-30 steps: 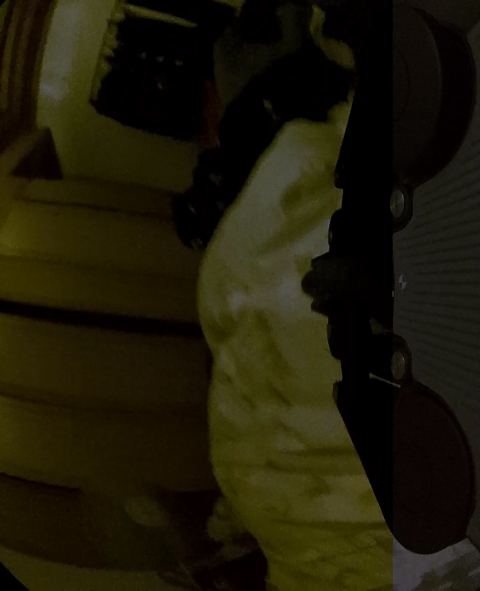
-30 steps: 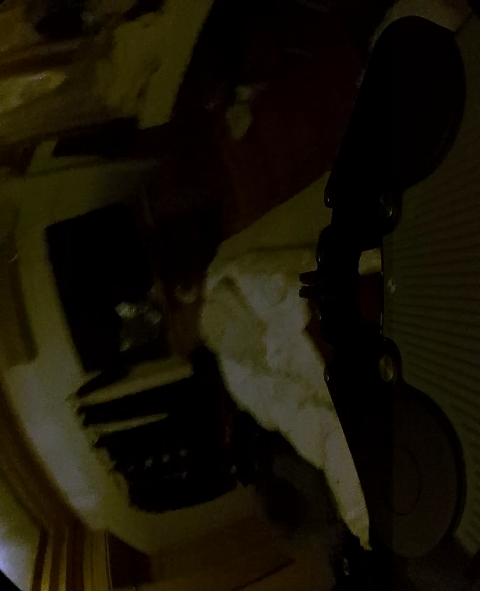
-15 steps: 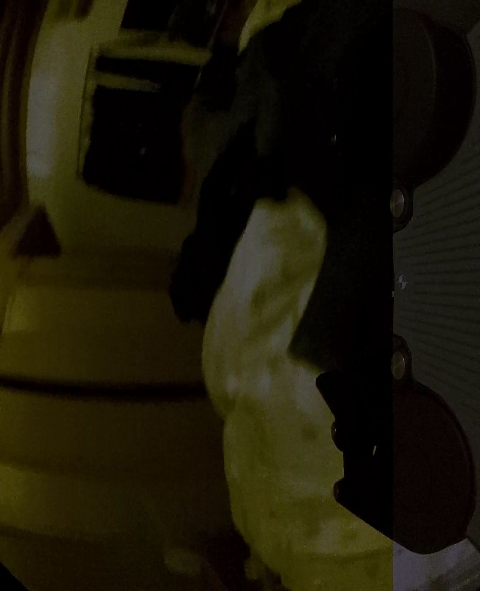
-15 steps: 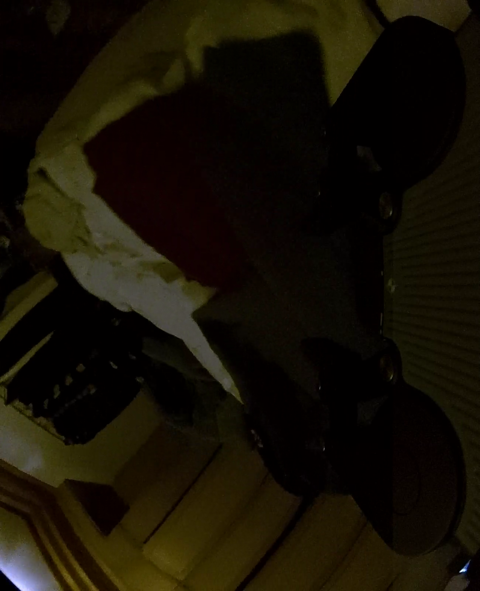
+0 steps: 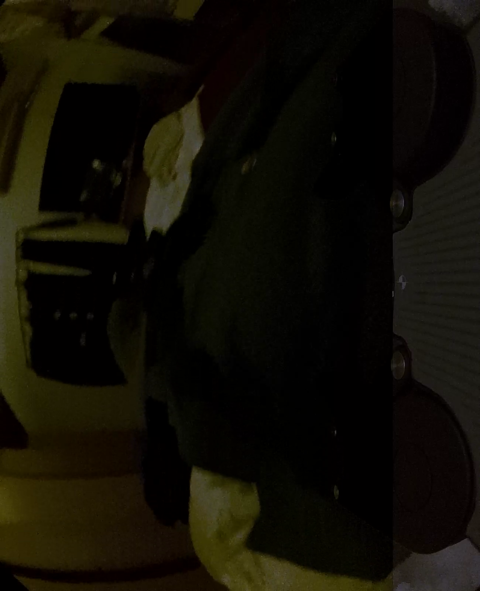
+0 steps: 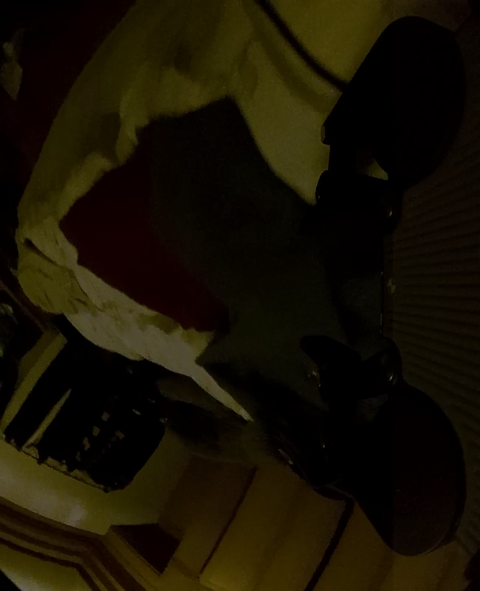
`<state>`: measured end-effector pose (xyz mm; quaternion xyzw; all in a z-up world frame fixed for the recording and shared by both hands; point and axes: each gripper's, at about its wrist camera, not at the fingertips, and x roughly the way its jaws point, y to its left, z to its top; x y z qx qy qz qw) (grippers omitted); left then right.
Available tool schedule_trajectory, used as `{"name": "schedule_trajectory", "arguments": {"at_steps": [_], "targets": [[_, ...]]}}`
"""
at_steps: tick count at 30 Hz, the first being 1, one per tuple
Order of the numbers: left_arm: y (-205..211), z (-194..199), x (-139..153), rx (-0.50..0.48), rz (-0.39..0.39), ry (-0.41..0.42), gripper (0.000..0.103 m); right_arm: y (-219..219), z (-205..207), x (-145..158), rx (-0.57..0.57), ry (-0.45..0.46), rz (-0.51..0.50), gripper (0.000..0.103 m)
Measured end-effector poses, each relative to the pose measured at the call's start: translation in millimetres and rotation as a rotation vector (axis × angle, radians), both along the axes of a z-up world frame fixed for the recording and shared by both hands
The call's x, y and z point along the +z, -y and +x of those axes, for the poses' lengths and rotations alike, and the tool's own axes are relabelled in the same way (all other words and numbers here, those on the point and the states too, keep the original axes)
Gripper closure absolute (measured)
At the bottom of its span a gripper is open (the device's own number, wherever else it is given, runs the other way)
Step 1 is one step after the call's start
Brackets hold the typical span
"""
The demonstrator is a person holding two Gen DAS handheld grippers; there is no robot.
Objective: Fold large clothes
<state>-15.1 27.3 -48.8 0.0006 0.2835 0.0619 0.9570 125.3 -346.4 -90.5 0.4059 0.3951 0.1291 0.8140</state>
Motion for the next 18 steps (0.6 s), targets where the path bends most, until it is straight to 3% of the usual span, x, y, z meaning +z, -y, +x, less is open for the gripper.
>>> {"name": "schedule_trajectory", "arguments": {"at_steps": [5, 7, 9, 10, 14, 18], "targets": [[22.1, 13.0, -22.4, -0.065, -0.011, -0.084, 0.0, -2.8, -3.7, -4.7, -0.037, 0.033, -0.099, 0.039], [23.2, 14.1, -29.6, -0.062, -0.011, -0.103, 0.0, -2.9, 5.0, -6.1, -0.044, 0.054, -0.106, 0.047], [22.3, 8.6, -31.8, -0.066, 0.001, -0.09, 0.0, -1.6, 8.8, 3.3, -0.081, 0.154, -0.181, 0.086], [20.7, 7.7, -32.4, -0.067, 0.007, -0.088, 0.0, -1.7, 10.5, 10.0, -0.094, 0.208, -0.219, 0.089], [14.1, 6.0, -31.6, -0.035, -0.022, -0.095, 0.0, 4.8, 35.5, 40.5, -0.117, 0.375, -0.314, 0.093], [15.9, -0.4, -23.1, -0.014, 0.0, -0.076, 0.0, 21.1, 69.3, 69.0, -0.259, 0.495, -0.5, 0.094]]}}
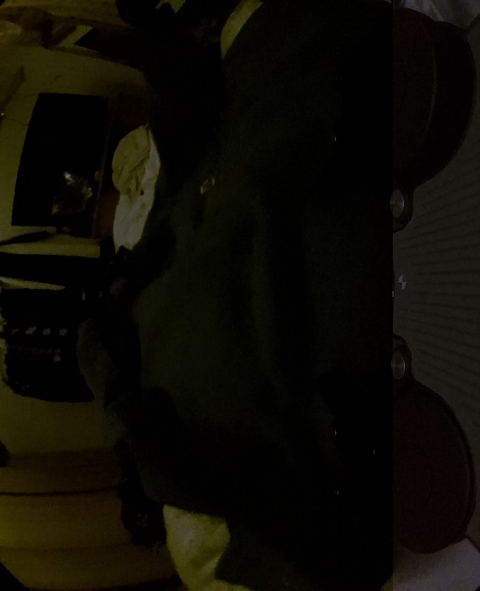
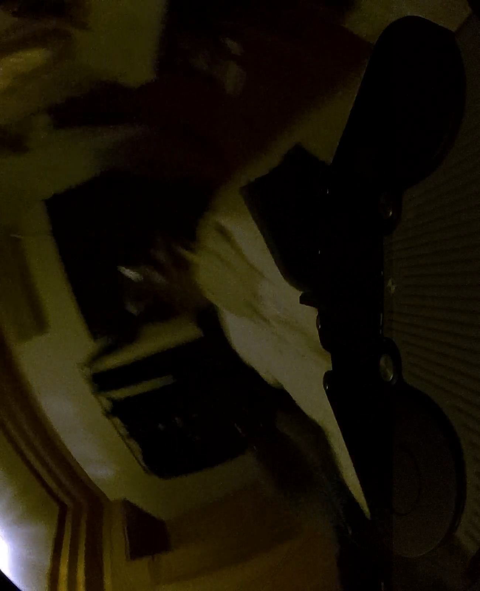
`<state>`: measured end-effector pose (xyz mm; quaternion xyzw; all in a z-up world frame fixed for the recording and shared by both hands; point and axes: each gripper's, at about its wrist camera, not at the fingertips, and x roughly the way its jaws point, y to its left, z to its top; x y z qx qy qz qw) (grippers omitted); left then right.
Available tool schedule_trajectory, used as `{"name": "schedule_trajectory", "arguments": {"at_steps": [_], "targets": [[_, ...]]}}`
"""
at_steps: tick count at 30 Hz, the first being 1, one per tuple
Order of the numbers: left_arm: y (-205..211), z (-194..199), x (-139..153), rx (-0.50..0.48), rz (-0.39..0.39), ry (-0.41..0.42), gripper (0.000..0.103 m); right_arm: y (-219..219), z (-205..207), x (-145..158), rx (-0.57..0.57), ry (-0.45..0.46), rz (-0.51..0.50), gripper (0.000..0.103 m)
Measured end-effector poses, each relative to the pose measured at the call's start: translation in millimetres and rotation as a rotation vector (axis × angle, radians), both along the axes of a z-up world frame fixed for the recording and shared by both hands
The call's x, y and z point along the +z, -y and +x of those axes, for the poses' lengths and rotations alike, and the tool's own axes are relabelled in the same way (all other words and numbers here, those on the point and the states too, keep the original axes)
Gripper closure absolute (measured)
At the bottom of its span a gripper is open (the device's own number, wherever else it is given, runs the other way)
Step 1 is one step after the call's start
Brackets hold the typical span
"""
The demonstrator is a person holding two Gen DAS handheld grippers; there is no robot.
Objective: Fold large clothes
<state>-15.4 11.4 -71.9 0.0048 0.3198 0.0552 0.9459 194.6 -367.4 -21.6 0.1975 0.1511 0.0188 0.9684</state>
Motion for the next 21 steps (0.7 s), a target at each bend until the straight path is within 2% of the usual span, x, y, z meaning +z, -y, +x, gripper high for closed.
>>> {"name": "schedule_trajectory", "arguments": {"at_steps": [3, 5, 7, 10, 12, 14, 17, 19, 21], "targets": [[0.7, -3.3, 4.4, 0.005, 0.044, 0.003, 0.0, 22.4, 31.2, 3.5, -0.154, 0.006, -0.078, 0.094], [0.1, -3.4, 5.0, 0.01, 0.043, -0.001, 0.0, 39.1, 51.5, -3.4, -0.232, -0.037, -0.08, 0.094], [0.7, -1.3, 5.1, 0.014, 0.034, -0.005, 0.0, 50.7, 72.3, -17.3, -0.262, -0.123, -0.083, 0.093], [0.5, 3.9, 2.4, 0.02, 0.031, -0.013, 0.0, 62.1, 82.2, -46.1, -0.284, -0.219, -0.021, 0.08], [-1.4, -1.5, 1.1, 0.023, 0.025, -0.017, 0.0, 66.0, 87.2, -66.9, -0.241, -0.294, 0.05, 0.042], [-2.9, -2.1, 1.7, 0.031, 0.018, -0.008, 0.0, 64.7, 82.2, -81.4, -0.212, -0.319, 0.093, 0.039], [-7.7, -8.4, 3.6, 0.064, 0.019, 0.011, 0.0, 53.4, 72.4, -81.8, -0.138, -0.313, 0.084, 0.035], [-14.3, -12.9, 5.3, 0.088, 0.011, 0.019, 0.0, 48.4, 64.3, -72.6, -0.051, -0.294, 0.098, 0.034], [-24.2, -19.5, 9.0, 0.112, 0.002, 0.02, 0.0, 45.6, 46.9, -52.6, 0.042, -0.245, 0.106, 0.025]]}}
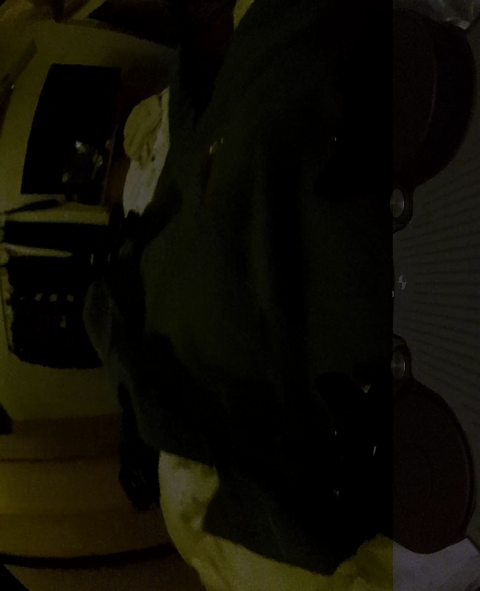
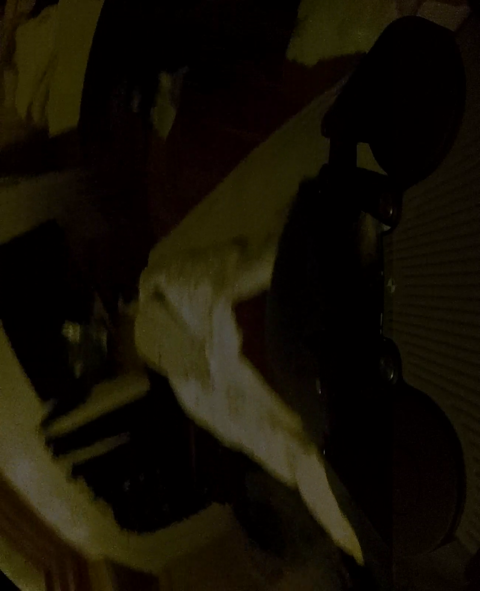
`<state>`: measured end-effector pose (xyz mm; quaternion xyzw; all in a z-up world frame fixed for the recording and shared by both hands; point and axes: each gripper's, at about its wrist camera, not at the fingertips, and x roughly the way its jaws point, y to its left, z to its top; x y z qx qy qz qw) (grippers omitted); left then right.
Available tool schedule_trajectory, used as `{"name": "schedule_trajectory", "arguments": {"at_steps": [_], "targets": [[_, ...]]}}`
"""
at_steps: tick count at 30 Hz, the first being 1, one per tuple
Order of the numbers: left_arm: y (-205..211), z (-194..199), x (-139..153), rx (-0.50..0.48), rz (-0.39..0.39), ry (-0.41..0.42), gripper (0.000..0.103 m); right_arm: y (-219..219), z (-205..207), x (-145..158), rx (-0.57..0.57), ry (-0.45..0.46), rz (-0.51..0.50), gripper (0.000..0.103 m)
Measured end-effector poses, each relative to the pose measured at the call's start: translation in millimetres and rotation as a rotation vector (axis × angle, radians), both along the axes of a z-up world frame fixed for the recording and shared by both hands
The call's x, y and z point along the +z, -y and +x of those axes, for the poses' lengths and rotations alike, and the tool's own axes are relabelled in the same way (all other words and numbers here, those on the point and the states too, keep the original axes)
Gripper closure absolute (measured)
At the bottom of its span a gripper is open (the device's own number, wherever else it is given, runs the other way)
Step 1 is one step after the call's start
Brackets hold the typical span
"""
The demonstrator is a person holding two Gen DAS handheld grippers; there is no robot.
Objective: Fold large clothes
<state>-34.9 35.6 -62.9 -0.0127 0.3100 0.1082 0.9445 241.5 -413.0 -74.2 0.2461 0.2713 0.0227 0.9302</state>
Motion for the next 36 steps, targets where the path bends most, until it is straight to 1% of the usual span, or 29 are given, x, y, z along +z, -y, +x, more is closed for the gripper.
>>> {"name": "schedule_trajectory", "arguments": {"at_steps": [2, 4, 5, 6, 8, 9, 10, 13, 16, 17, 19, 22, 24, 26, 27, 29, 30, 31, 32, 33, 34, 36], "targets": [[-11.3, -9.8, 4.5, 0.016, -0.01, 0.01, 0.0, -12.0, -17.9, 23.6, 0.12, 0.065, -0.01, 0.02], [-26.1, -24.5, 9.6, 0.042, -0.042, 0.024, 0.0, -27.7, -42.5, 50.3, 0.289, 0.117, -0.053, 0.014], [-33.7, -31.6, 11.2, 0.056, -0.069, 0.029, 0.0, -35.6, -57.0, 61.3, 0.373, 0.141, -0.076, 0.008], [-42.8, -39.9, 11.7, 0.07, -0.107, 0.035, 0.0, -44.7, -73.0, 72.0, 0.468, 0.161, -0.101, 0.004], [-58.6, -54.2, 9.7, 0.092, -0.2, 0.03, 0.0, -59.5, -100.5, 85.6, 0.637, 0.164, -0.124, 0.003], [-65.6, -61.5, 7.2, 0.096, -0.257, 0.018, 0.0, -67.6, -112.5, 88.1, 0.712, 0.14, -0.132, 0.003], [-69.6, -66.5, 5.8, 0.092, -0.303, 0.006, 0.0, -74.6, -124.0, 87.2, 0.757, 0.113, -0.14, 0.003], [-73.5, -82.4, -1.2, 0.044, -0.426, -0.015, 0.0, -92.9, -151.0, 71.0, 0.823, 0.034, -0.175, 0.003], [-65.1, -93.2, -9.5, -0.018, -0.487, -0.049, 0.0, -100.8, -170.1, 49.9, 0.816, -0.006, -0.223, 0.003], [-61.9, -96.0, -13.5, -0.037, -0.503, -0.058, 0.0, -99.6, -176.3, 43.0, 0.803, -0.024, -0.224, 0.005], [-55.0, -96.9, -22.6, -0.074, -0.524, -0.083, 0.0, -92.4, -186.2, 34.6, 0.776, -0.06, -0.186, 0.008], [-43.8, -92.4, -35.3, -0.121, -0.549, -0.113, 0.0, -76.3, -185.4, 23.9, 0.735, -0.083, -0.126, 0.012], [-34.1, -86.3, -40.0, -0.185, -0.575, -0.11, 0.0, -63.5, -187.9, 13.9, 0.711, -0.106, -0.103, 0.024], [-21.8, -80.9, -45.8, -0.218, -0.556, -0.099, 0.0, -60.2, -187.4, 5.3, 0.72, -0.135, -0.058, 0.03], [-15.8, -79.3, -47.8, -0.216, -0.535, -0.103, 0.0, -60.2, -186.7, 1.1, 0.736, -0.141, -0.041, 0.032], [-7.6, -78.1, -47.1, -0.225, -0.498, -0.105, 0.0, -64.1, -189.6, -3.4, 0.76, -0.129, -0.053, 0.033], [-4.9, -78.3, -44.9, -0.249, -0.5, -0.098, 0.002, -68.9, -191.8, -4.7, 0.77, -0.125, -0.072, 0.04], [-3.3, -77.8, -43.4, -0.266, -0.515, -0.097, 0.007, -74.1, -190.6, -8.0, 0.778, -0.127, -0.086, 0.047], [-1.7, -77.9, -41.9, -0.271, -0.526, -0.089, 0.01, -74.5, -194.8, -12.4, 0.783, -0.128, -0.087, 0.066], [-0.8, -77.8, -39.7, -0.275, -0.526, -0.076, 0.018, -76.2, -195.9, -14.9, 0.796, -0.133, -0.067, 0.09], [-1.1, -77.5, -37.4, -0.275, -0.524, -0.063, 0.022, -77.8, -196.8, -16.0, 0.817, -0.142, -0.033, 0.091], [-2.6, -80.9, -24.5, -0.275, -0.533, -0.027, 0.025, -77.8, -200.1, -13.6, 0.813, -0.124, 0.001, 0.092]]}}
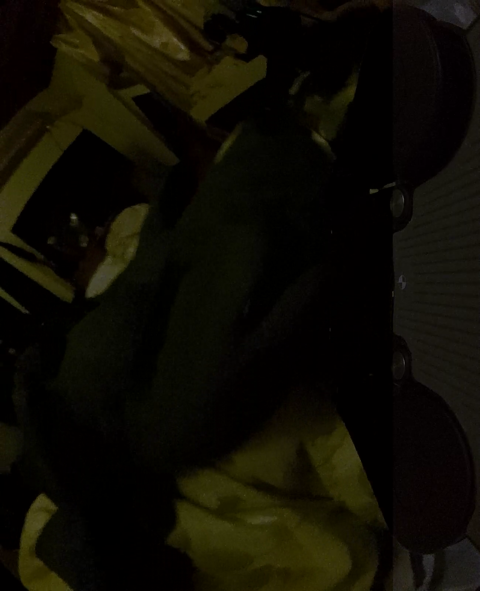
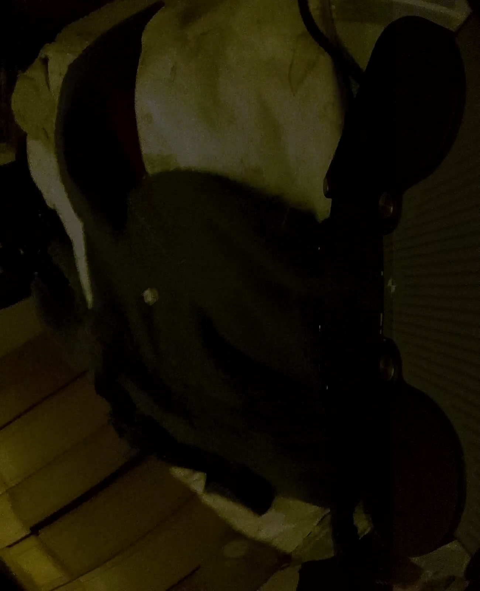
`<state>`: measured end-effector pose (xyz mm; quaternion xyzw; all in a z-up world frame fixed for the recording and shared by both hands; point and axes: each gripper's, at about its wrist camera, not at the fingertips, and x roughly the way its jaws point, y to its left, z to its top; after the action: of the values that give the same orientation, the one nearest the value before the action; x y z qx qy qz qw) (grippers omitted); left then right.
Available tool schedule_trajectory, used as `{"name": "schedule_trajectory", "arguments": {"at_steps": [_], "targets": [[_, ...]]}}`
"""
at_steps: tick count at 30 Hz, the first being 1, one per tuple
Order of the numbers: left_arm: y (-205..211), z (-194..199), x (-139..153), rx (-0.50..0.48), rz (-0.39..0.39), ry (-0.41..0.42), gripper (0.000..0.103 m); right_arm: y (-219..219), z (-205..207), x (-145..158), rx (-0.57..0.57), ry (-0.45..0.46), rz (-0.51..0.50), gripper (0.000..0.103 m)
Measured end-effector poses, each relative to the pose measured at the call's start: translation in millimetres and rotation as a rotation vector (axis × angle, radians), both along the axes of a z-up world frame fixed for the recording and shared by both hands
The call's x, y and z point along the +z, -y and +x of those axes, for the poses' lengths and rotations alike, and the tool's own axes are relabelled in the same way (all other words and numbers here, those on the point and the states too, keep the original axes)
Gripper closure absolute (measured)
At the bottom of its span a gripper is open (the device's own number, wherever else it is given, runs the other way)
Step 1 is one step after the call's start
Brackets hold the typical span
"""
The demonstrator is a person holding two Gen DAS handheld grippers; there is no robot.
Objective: Fold large clothes
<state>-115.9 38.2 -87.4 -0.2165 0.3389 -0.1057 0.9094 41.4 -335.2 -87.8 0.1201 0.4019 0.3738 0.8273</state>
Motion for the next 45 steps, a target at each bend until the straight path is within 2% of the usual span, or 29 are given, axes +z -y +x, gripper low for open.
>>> {"name": "schedule_trajectory", "arguments": {"at_steps": [2, 6, 8, 10, 13, 15, 17, 19, 21, 22, 23, 24, 25, 26, 27, 30, 35, 41, 45], "targets": [[-5.4, -7.5, 20.8, 0.005, -0.003, 0.056, 0.026, 5.8, -1.9, 8.9, -0.013, 0.009, 0.046, 0.092], [-18.8, -35.0, 73.6, 0.042, -0.004, 0.182, 0.029, 34.3, -13.1, 40.7, -0.037, 0.0, 0.257, 0.093], [-18.7, -44.8, 87.6, 0.032, 0.017, 0.199, 0.029, 42.0, -23.9, 61.5, -0.025, 0.027, 0.297, 0.093], [-19.5, -52.2, 87.0, 0.03, 0.05, 0.17, 0.029, 43.8, -36.2, 80.6, 0.02, 0.062, 0.314, 0.093], [-27.5, -52.1, 48.2, 0.031, 0.04, 0.016, 0.029, 42.8, -55.4, 91.1, 0.056, 0.089, 0.229, 0.093], [-26.2, -42.7, 9.3, 0.035, 0.045, -0.113, 0.028, 35.8, -57.4, 74.0, 0.054, 0.024, 0.119, 0.093], [-27.8, -35.4, -12.9, 0.059, 0.054, -0.174, 0.027, 24.5, -54.5, 45.5, 0.056, -0.049, 0.042, 0.093], [-32.4, -30.2, -19.3, 0.076, 0.026, -0.186, 0.0, 12.8, -50.2, 14.6, 0.049, -0.115, -0.037, 0.089], [-37.9, -27.6, -12.8, 0.1, 0.042, -0.202, 0.0, 6.8, -47.3, -2.2, 0.046, -0.137, -0.078, 0.089], [-37.8, -29.3, -5.4, 0.11, 0.074, -0.186, 0.0, 5.8, -47.8, -0.3, 0.055, -0.129, -0.072, 0.086], [-40.3, -31.9, 2.7, 0.124, 0.106, -0.16, 0.0, 6.4, -50.5, 6.1, 0.062, -0.126, -0.059, 0.067], [-43.5, -34.7, 12.7, 0.14, 0.139, -0.132, 0.0, 8.6, -49.4, 14.2, 0.068, -0.115, -0.048, 0.038], [-47.7, -35.3, 21.5, 0.159, 0.17, -0.11, 0.0, 10.3, -49.9, 24.4, 0.075, -0.083, -0.045, 0.027], [-52.4, -34.0, 30.2, 0.178, 0.189, -0.093, 0.0, 12.2, -52.2, 32.9, 0.078, -0.045, -0.059, 0.022], [-58.8, -32.6, 38.9, 0.21, 0.212, -0.066, 0.0, 12.7, -53.0, 40.9, 0.069, -0.001, -0.087, 0.024], [-70.1, -21.5, 56.6, 0.272, 0.249, -0.02, 0.0, 16.5, -48.9, 65.8, 0.016, 0.071, -0.103, 0.024], [-58.0, 11.6, 68.0, 0.265, 0.28, 0.032, 0.0, 40.5, -12.8, 84.0, -0.172, 0.103, 0.035, 0.021], [-31.8, 69.5, 62.8, 0.209, 0.315, 0.04, 0.0, 75.1, 53.1, 59.8, -0.45, -0.021, 0.228, 0.021], [-5.3, 111.4, 59.9, 0.144, 0.349, 0.073, 0.0, 89.1, 101.5, 31.8, -0.549, -0.099, 0.311, 0.026]]}}
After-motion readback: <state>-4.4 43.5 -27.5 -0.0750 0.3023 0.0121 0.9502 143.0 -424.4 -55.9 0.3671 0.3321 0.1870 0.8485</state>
